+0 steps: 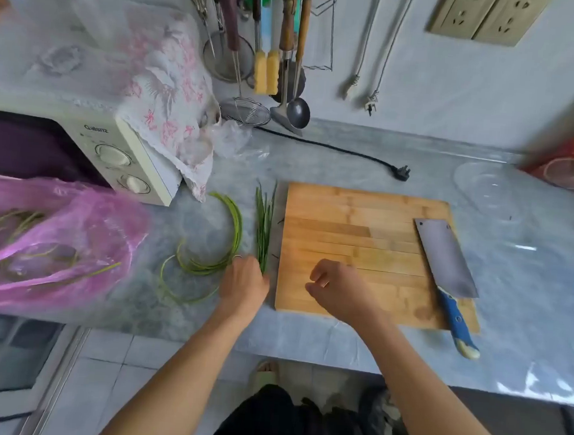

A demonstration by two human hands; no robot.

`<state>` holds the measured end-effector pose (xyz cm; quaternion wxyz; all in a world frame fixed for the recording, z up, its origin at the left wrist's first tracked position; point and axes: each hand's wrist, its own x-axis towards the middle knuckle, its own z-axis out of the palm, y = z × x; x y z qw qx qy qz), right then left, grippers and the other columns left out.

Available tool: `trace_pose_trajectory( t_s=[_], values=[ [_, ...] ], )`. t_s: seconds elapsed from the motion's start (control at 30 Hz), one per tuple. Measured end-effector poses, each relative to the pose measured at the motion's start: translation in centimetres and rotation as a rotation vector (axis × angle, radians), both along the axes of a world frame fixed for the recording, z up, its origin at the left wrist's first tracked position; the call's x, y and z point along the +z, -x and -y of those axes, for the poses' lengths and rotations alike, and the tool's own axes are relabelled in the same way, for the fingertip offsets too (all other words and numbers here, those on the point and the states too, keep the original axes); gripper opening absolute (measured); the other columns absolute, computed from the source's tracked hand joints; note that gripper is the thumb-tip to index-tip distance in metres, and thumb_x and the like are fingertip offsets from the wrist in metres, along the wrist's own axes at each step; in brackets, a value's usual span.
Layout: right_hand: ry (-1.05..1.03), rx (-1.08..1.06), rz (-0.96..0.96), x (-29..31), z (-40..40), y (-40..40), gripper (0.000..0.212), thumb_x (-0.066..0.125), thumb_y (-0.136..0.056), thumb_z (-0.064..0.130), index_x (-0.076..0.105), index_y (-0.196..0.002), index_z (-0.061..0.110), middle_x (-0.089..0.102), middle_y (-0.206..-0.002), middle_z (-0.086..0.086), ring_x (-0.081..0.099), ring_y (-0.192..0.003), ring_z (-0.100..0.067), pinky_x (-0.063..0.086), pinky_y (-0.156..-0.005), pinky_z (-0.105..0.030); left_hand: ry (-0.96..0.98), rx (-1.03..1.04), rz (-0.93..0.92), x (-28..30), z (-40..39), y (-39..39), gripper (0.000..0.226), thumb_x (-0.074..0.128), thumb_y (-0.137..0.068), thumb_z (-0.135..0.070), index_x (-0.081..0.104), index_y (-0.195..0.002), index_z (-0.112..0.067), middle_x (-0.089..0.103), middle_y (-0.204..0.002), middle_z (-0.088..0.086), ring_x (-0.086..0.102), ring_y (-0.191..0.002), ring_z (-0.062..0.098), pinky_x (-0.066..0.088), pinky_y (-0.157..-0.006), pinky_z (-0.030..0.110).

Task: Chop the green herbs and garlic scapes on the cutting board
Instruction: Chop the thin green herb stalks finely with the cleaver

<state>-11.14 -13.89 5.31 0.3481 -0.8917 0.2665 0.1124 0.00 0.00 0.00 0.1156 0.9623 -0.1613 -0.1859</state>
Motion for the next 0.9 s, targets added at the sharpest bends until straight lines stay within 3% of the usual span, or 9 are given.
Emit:
trace_pose_trajectory(
  t_s=[0.13, 0.27, 0.33, 0.43, 0.53, 0.67, 0.77, 0.83, 0.9],
  values=[
    [0.015, -0.031, -0.024, -0.2, 0.5, 0.5, 0.020, 0.063, -0.090, 0.025, 0.065, -0.106, 0.014, 0.067, -0.099, 0.001, 0.062, -0.085, -0.016, 0.054, -0.071, -0.030, -0.025, 0.063, -0.037, 0.4, 0.8, -0.5, 0.005, 0.061, -0.089, -0.014, 0.059, -0.088, -0.010, 0.065, -0.104, 0.014, 0.065, -0.096, 0.033, 0.044, -0.062, 0.034],
    [0.012, 0.006, -0.017, -0.3, 0.8, 0.6, 0.021, 0.062, -0.090, 0.026, 0.064, -0.107, 0.014, 0.068, -0.100, 0.001, 0.063, -0.086, -0.016, 0.055, -0.072, -0.031, -0.039, 0.107, -0.087, 1.1, 1.5, -1.0, 0.007, 0.064, -0.085, -0.014, 0.058, -0.084, -0.011, 0.066, -0.098, 0.012, 0.066, -0.096, 0.032, 0.045, -0.061, 0.033],
    [0.004, 0.022, -0.015, -0.4, 1.0, 0.4, 0.021, 0.062, -0.090, 0.027, 0.064, -0.107, 0.015, 0.068, -0.100, 0.001, 0.063, -0.086, -0.016, 0.056, -0.073, -0.031, 0.005, 0.142, -0.139, 1.0, 1.4, -1.7, 0.012, 0.064, -0.082, -0.012, 0.055, -0.075, -0.009, 0.063, -0.086, 0.010, 0.067, -0.089, 0.032, 0.047, -0.059, 0.032],
    [-0.020, 0.012, 0.006, -0.5, 1.6, 0.3, 0.021, 0.063, -0.090, 0.027, 0.065, -0.107, 0.015, 0.067, -0.100, 0.002, 0.062, -0.086, -0.015, 0.055, -0.073, -0.030, 0.238, 0.344, -0.325, 0.7, 0.4, -2.8, 0.011, 0.062, -0.077, -0.008, 0.060, -0.067, -0.003, 0.065, -0.066, 0.010, 0.068, -0.065, 0.025, 0.057, -0.056, 0.033],
    [-0.038, -0.022, 0.025, -0.4, 2.6, 0.9, 0.019, 0.065, -0.090, 0.027, 0.065, -0.104, 0.015, 0.067, -0.097, 0.003, 0.062, -0.086, -0.014, 0.054, -0.073, -0.029, 0.587, 0.686, -0.596, 1.9, -0.1, -2.1, 0.008, 0.066, -0.079, -0.001, 0.062, -0.072, -0.001, 0.065, -0.072, 0.015, 0.064, -0.060, 0.020, 0.058, -0.056, 0.031],
    [-0.057, -0.128, 0.059, -0.2, 5.2, 2.8, 0.016, 0.066, -0.089, 0.028, 0.065, -0.100, 0.017, 0.065, -0.092, 0.006, 0.063, -0.083, -0.014, 0.055, -0.070, -0.029, 0.900, 0.727, -0.803, 4.1, 1.5, 1.1, 0.007, 0.062, -0.083, 0.006, 0.063, -0.078, 0.001, 0.061, -0.069, 0.013, 0.060, -0.063, 0.021, 0.057, -0.056, 0.027],
    [-0.037, -0.187, 0.087, 0.0, 7.3, 4.4, 0.015, 0.067, -0.089, 0.028, 0.065, -0.098, 0.017, 0.065, -0.089, 0.006, 0.060, -0.082, -0.010, 0.048, -0.064, -0.019, 1.047, 0.716, -0.928, 3.8, 5.0, 3.6, 0.005, 0.067, -0.085, 0.004, 0.064, -0.084, 0.002, 0.062, -0.075, 0.013, 0.062, -0.069, 0.021, 0.058, -0.058, 0.027],
    [-0.029, -0.216, 0.086, -0.1, 8.5, 5.5, 0.013, 0.068, -0.089, 0.029, 0.064, -0.096, 0.018, 0.065, -0.090, 0.005, 0.060, -0.084, -0.011, 0.045, -0.063, -0.016, 0.969, 0.642, -1.017, 2.9, 7.3, 4.8, 0.015, 0.075, -0.084, -0.008, 0.067, -0.092, 0.002, 0.065, -0.078, 0.012, 0.064, -0.071, 0.022, 0.059, -0.062, 0.028],
    [-0.010, -0.260, 0.072, -0.4, 9.6, 7.1, 0.014, 0.067, -0.088, 0.030, 0.064, -0.096, 0.018, 0.066, -0.091, 0.005, 0.062, -0.085, -0.014, 0.050, -0.067, -0.022, 0.751, 0.484, -1.000, 1.5, 8.9, 5.6, 0.031, 0.079, -0.082, -0.024, 0.069, -0.099, 0.000, 0.069, -0.084, 0.011, 0.066, -0.073, 0.023, 0.059, -0.068, 0.033]
  ],
)
